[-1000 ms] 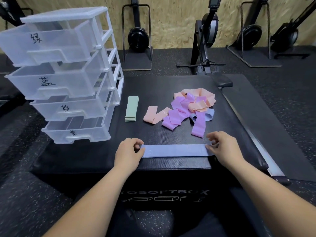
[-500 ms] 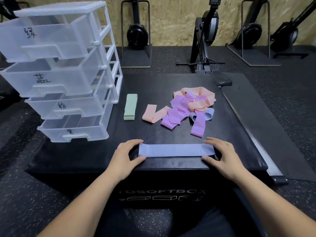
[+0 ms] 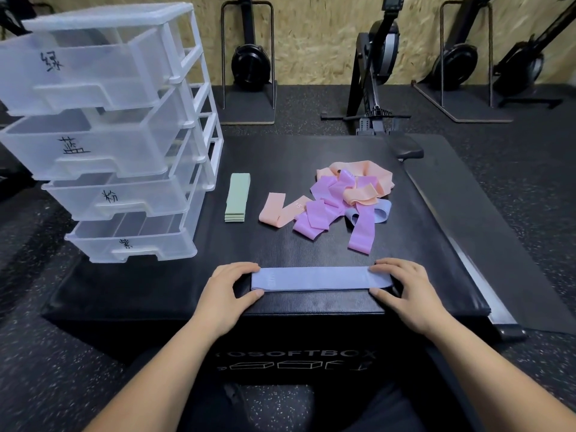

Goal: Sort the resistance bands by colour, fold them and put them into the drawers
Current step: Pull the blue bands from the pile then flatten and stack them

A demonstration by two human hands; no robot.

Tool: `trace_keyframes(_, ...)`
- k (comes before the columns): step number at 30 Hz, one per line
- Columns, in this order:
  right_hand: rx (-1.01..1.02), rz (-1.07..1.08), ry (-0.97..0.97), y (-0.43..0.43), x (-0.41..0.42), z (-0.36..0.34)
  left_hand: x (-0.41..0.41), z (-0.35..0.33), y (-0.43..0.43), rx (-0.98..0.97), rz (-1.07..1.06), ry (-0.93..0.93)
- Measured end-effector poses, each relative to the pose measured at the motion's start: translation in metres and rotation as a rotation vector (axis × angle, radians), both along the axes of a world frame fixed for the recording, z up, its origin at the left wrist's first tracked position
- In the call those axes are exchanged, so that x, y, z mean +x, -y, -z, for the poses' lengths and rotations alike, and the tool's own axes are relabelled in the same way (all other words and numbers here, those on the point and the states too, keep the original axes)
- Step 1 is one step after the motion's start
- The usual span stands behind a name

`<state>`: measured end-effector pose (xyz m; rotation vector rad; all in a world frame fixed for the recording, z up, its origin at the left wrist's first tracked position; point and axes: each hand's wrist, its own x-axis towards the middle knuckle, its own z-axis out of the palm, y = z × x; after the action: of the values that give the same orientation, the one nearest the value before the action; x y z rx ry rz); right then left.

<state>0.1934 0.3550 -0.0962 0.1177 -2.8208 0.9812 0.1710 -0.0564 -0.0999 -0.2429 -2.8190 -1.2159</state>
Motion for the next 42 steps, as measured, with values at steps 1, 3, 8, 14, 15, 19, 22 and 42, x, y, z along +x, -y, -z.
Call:
trace_keyframes(1,-0.001,0.0,0.005,0.0,0.0,-0.001,0.0,0.0,0.0,0.0,-0.001,-0.004)
trace_keyframes(3,-0.007,-0.004,0.024,-0.001,0.0,-0.002,-0.001,-0.001,-0.001,0.0,0.004,-0.006)
trace_keyframes(8,-0.177,0.08,0.039,-0.004,-0.011,-0.012,-0.009,-0.008,-0.001,0.024,0.029,-0.015)
trace_keyframes(14,-0.067,0.167,0.072,-0.011,-0.063,-0.035,-0.047,-0.04,-0.052,-0.028,0.052,-0.147)
trace_keyframes(15,-0.017,0.16,0.086,-0.013,-0.073,-0.037,-0.055,-0.043,-0.063,-0.033,0.073,-0.138)
trace_keyframes(19,0.154,0.146,0.199,-0.016,-0.11,-0.048,-0.087,-0.045,-0.105,-0.135,0.143,-0.091)
trace_keyframes(22,0.32,0.144,0.272,-0.017,-0.131,-0.053,-0.107,-0.039,-0.125,-0.278,0.194,-0.066)
trace_keyframes(42,-0.251,0.332,-0.235,-0.025,-0.154,-0.154,-0.12,-0.054,-0.152,-0.384,0.199,-0.074)
